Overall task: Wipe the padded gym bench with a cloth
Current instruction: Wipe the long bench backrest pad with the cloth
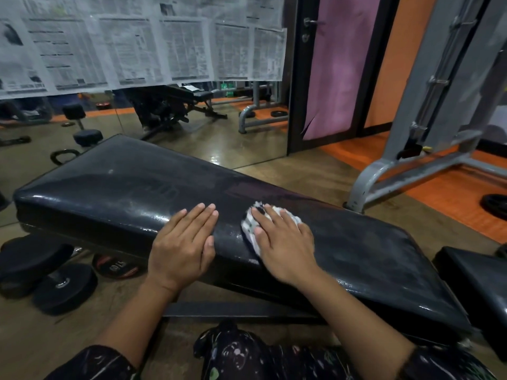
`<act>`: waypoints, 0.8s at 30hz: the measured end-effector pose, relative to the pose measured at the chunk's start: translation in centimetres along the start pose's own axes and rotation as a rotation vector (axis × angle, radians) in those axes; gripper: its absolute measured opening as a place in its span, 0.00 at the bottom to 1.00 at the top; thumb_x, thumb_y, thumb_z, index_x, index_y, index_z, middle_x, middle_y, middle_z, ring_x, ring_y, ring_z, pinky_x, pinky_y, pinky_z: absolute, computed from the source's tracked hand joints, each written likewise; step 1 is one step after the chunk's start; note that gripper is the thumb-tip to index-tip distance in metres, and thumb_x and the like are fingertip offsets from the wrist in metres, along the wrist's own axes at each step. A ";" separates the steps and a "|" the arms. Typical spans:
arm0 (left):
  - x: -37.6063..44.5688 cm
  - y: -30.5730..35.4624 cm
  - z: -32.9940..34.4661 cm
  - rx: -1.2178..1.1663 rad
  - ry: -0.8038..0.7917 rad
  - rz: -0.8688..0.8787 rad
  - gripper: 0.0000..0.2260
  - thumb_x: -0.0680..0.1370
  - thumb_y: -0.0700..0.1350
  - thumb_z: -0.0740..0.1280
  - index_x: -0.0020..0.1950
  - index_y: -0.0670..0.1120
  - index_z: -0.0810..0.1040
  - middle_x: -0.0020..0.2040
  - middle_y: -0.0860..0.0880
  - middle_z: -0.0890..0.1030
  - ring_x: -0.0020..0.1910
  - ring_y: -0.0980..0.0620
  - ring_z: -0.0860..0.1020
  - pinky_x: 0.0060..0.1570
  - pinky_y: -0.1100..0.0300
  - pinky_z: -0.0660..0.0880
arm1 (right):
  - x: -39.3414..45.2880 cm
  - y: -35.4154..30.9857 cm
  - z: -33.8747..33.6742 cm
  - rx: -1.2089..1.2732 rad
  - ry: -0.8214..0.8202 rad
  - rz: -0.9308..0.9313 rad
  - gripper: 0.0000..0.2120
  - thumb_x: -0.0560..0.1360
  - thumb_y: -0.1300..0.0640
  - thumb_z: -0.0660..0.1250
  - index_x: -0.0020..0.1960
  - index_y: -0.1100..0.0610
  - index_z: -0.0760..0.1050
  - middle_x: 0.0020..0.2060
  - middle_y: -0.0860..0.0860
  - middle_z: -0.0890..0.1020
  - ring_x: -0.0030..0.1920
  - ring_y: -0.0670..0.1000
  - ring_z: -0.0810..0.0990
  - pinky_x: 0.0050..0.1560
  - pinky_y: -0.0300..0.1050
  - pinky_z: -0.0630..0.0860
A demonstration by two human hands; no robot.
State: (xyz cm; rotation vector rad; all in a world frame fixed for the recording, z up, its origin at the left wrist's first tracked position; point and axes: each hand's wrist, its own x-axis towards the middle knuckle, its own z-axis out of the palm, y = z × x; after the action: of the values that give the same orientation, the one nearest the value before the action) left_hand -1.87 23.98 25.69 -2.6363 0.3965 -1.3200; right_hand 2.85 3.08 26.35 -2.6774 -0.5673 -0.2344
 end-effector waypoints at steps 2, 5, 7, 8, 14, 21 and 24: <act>0.0 0.1 -0.1 -0.004 -0.001 -0.011 0.20 0.79 0.46 0.53 0.65 0.40 0.77 0.65 0.44 0.77 0.65 0.48 0.75 0.66 0.51 0.68 | 1.7 -2.1 0.3 0.049 -0.029 0.044 0.25 0.79 0.42 0.41 0.75 0.39 0.54 0.78 0.43 0.55 0.77 0.52 0.52 0.73 0.62 0.51; 0.0 0.1 -0.1 -0.002 -0.014 -0.012 0.20 0.80 0.46 0.52 0.64 0.40 0.76 0.64 0.43 0.77 0.65 0.47 0.75 0.66 0.51 0.67 | 0.5 -5.1 1.0 0.099 -0.008 -0.087 0.23 0.82 0.45 0.45 0.77 0.40 0.52 0.78 0.45 0.53 0.78 0.52 0.48 0.74 0.61 0.44; 0.0 -0.1 -0.1 0.004 -0.026 0.000 0.20 0.80 0.47 0.52 0.65 0.40 0.76 0.65 0.43 0.76 0.65 0.47 0.75 0.66 0.51 0.67 | -1.9 -4.7 1.0 0.071 0.029 -0.188 0.23 0.82 0.45 0.44 0.77 0.40 0.50 0.78 0.44 0.54 0.78 0.51 0.48 0.74 0.59 0.45; 0.0 -0.1 -0.1 0.005 -0.021 0.002 0.20 0.80 0.46 0.52 0.65 0.40 0.76 0.65 0.43 0.76 0.66 0.47 0.74 0.66 0.51 0.67 | -2.9 -3.7 1.0 0.049 0.042 -0.219 0.23 0.82 0.44 0.42 0.76 0.39 0.49 0.78 0.43 0.54 0.78 0.50 0.48 0.74 0.58 0.46; 0.0 0.1 0.0 -0.017 -0.011 -0.026 0.20 0.80 0.46 0.52 0.65 0.41 0.76 0.65 0.44 0.76 0.66 0.48 0.74 0.66 0.51 0.67 | -0.7 2.1 0.0 0.006 0.024 0.066 0.25 0.79 0.42 0.39 0.75 0.37 0.55 0.76 0.41 0.59 0.76 0.48 0.55 0.73 0.55 0.54; 0.0 0.0 0.1 -0.015 -0.006 -0.010 0.20 0.80 0.46 0.53 0.65 0.40 0.76 0.65 0.43 0.76 0.66 0.47 0.74 0.66 0.50 0.68 | -0.8 -4.7 0.9 0.106 0.004 -0.134 0.23 0.82 0.46 0.46 0.76 0.40 0.52 0.78 0.44 0.55 0.78 0.52 0.49 0.74 0.60 0.47; 0.0 -0.2 0.0 -0.009 -0.004 -0.012 0.20 0.79 0.45 0.53 0.65 0.40 0.76 0.66 0.44 0.76 0.66 0.47 0.74 0.66 0.50 0.68 | -4.0 -1.4 0.6 0.061 0.048 -0.184 0.23 0.81 0.44 0.42 0.76 0.37 0.50 0.77 0.41 0.55 0.78 0.48 0.49 0.74 0.56 0.48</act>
State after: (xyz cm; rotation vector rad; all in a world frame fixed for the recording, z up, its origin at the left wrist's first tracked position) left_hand -1.83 24.16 25.68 -2.6521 0.3872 -1.3195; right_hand -1.30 3.07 25.35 -2.5548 -0.7932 -0.3263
